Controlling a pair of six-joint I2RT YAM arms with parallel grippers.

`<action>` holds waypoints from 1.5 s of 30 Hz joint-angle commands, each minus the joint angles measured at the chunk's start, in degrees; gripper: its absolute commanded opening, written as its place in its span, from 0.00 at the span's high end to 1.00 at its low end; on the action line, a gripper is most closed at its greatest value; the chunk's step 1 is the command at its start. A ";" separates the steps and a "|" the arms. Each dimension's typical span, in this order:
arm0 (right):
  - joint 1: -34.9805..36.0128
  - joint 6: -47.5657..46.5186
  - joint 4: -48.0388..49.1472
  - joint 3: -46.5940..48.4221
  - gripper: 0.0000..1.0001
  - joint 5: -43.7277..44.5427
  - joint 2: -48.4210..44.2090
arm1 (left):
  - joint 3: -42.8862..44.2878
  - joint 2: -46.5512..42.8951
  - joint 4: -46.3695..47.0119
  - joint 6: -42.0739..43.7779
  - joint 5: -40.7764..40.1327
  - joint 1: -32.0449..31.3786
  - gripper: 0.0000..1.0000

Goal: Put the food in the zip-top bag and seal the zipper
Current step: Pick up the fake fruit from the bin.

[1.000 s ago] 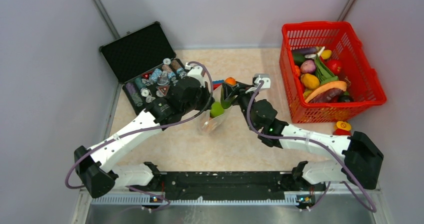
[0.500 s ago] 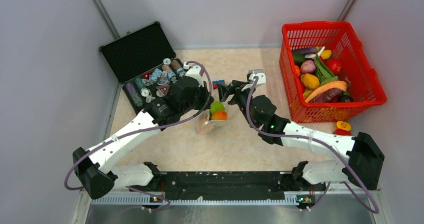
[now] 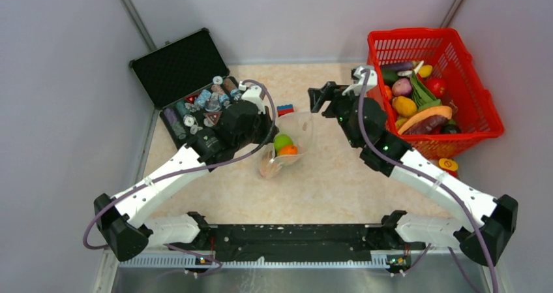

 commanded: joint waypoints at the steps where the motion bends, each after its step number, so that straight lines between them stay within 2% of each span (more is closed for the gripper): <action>1: -3.71 1.64 -12.37 5.54 0.30 -4.15 -2.75 | -0.58 -1.47 3.52 0.25 0.97 0.28 1.00; 8: -7.76 0.09 -16.94 5.32 0.29 -5.26 -4.92 | -0.38 -1.06 3.45 0.28 0.95 0.28 1.00; 16: -13.42 0.42 -20.58 6.37 0.28 -10.77 -5.18 | -0.22 -0.87 3.67 0.45 1.71 0.28 1.00; 22: -19.75 -0.48 -23.50 7.96 0.27 -11.06 -4.34 | -0.81 -1.23 3.64 0.54 1.59 0.45 1.00; 27: -31.15 -0.54 -22.90 8.37 0.26 -17.25 -3.73 | -0.98 -1.57 4.32 0.43 1.73 0.54 1.00; 36: -50.50 1.30 -23.79 12.12 0.26 -29.62 4.09 | -2.36 -3.38 3.31 1.40 0.46 1.20 1.00; 40: -58.31 0.60 -24.11 14.19 0.26 -39.56 9.62 | -2.17 -4.97 2.57 0.98 -1.70 1.41 1.00; 45: -63.27 -2.27 -25.66 19.24 0.25 -45.73 18.56 | -2.29 -5.07 1.67 1.75 -3.19 1.38 1.00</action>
